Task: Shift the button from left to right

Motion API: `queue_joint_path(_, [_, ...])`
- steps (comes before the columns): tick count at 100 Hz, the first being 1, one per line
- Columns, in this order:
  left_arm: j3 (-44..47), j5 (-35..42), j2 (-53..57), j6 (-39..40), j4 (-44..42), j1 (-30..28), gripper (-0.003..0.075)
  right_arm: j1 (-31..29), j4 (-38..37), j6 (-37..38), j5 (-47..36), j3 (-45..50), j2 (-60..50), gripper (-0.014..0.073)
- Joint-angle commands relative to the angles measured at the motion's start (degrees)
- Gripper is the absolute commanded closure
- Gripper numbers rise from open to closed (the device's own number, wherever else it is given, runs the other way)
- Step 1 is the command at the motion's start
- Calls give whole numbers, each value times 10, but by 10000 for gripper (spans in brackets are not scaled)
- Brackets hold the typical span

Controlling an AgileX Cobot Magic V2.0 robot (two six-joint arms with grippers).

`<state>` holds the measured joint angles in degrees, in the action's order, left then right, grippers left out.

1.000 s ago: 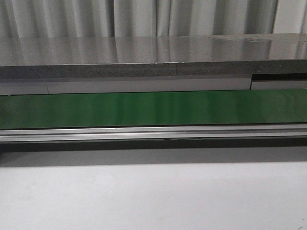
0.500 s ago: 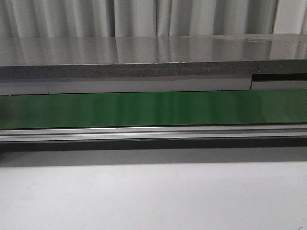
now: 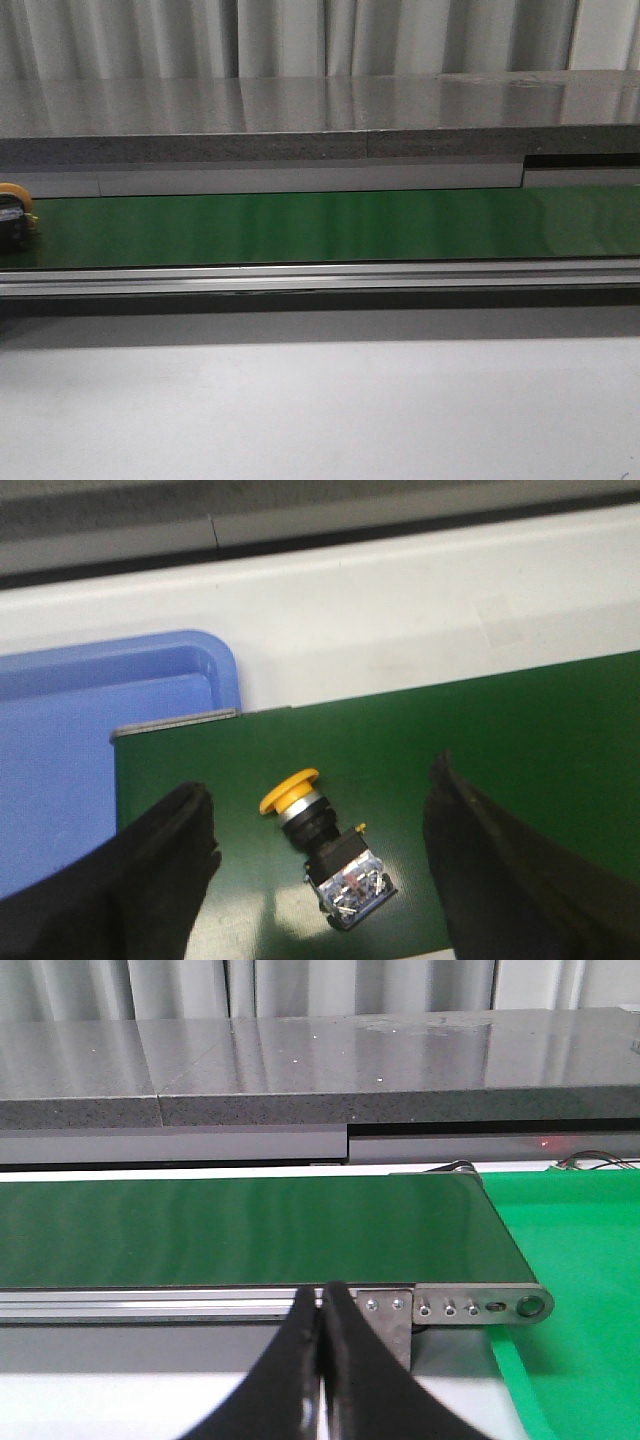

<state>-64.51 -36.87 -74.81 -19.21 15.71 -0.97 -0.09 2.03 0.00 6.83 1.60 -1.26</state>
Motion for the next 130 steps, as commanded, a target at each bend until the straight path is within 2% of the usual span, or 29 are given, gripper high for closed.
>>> queue_joint_path(1, [29, 101, 63, 3, 14, 20, 278, -1, -3, -4, -47, -9, 2, 660])
queue_joint_path(23, [156, 204, 193, 3, 13, 58, 278, -1, -3, -4, -47, -9, 2, 660])
queue_joint_path(39, [261, 306, 291, 3, 13, 60, 278, -1, -3, -4, -47, -9, 2, 660])
queue_joint_path(47, [307, 333, 337, 3, 13, 60, 278, -1, -3, -4, -47, -9, 2, 660])
queue_joint_path(76, [419, 350, 465, 3, 14, 60, 278, -1, -3, -4, -47, -9, 2, 660])
queue_joint_path(110, [435, 350, 508, 3, 14, 60, 284, -1, -3, -4, -47, -9, 2, 660])
queue_joint_path(119, [435, 350, 508, 3, 14, 60, 334, -1, -3, -4, -47, -9, 2, 660])
queue_joint_path(130, [435, 350, 508, 3, 14, 60, 454, -1, -3, -4, -47, -9, 2, 660])
